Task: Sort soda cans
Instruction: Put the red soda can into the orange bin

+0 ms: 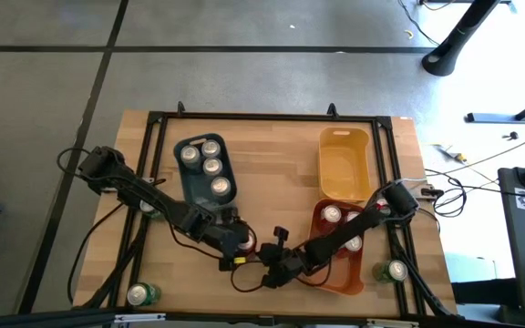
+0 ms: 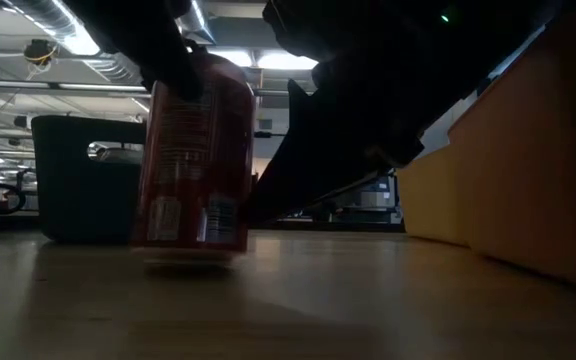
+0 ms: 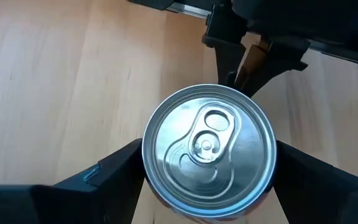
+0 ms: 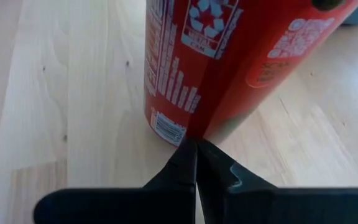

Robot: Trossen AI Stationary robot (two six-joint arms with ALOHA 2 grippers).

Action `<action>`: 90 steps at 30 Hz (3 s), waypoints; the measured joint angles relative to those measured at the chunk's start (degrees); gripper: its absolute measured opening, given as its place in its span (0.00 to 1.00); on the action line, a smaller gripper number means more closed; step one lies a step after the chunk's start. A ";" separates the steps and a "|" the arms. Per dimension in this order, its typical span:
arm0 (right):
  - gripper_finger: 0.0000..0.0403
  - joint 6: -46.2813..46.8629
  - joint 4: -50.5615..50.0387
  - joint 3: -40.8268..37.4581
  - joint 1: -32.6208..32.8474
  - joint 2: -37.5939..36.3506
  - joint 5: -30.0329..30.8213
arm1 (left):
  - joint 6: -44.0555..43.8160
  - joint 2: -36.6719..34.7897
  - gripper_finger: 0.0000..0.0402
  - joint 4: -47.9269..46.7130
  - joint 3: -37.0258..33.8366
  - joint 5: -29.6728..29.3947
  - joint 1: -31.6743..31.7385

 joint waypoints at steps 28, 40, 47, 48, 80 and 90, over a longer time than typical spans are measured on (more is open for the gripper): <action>0.73 0.99 -41.26 25.26 -0.15 -0.09 0.73 | 1.35 -5.97 0.83 -6.87 0.20 0.94 -1.18; 0.93 -8.06 -37.85 33.81 -0.64 -0.17 3.89 | -2.20 -17.67 0.83 -18.35 0.20 -1.21 -3.97; 0.95 -7.43 -34.27 33.79 -2.00 0.14 2.95 | -4.59 -21.80 0.84 -22.76 0.20 -6.96 -6.64; 0.97 -6.73 -33.63 33.77 -2.17 0.15 2.62 | -4.80 -21.99 0.84 -23.34 0.20 -7.80 -7.07; 0.93 1.10 -32.68 33.46 -5.79 4.09 -8.54 | -14.16 -22.05 0.84 -25.82 -6.58 -10.51 -14.82; 0.93 4.16 -29.57 29.61 -6.23 4.04 -9.32 | -17.56 -22.03 0.84 -23.14 -10.16 -10.47 -15.76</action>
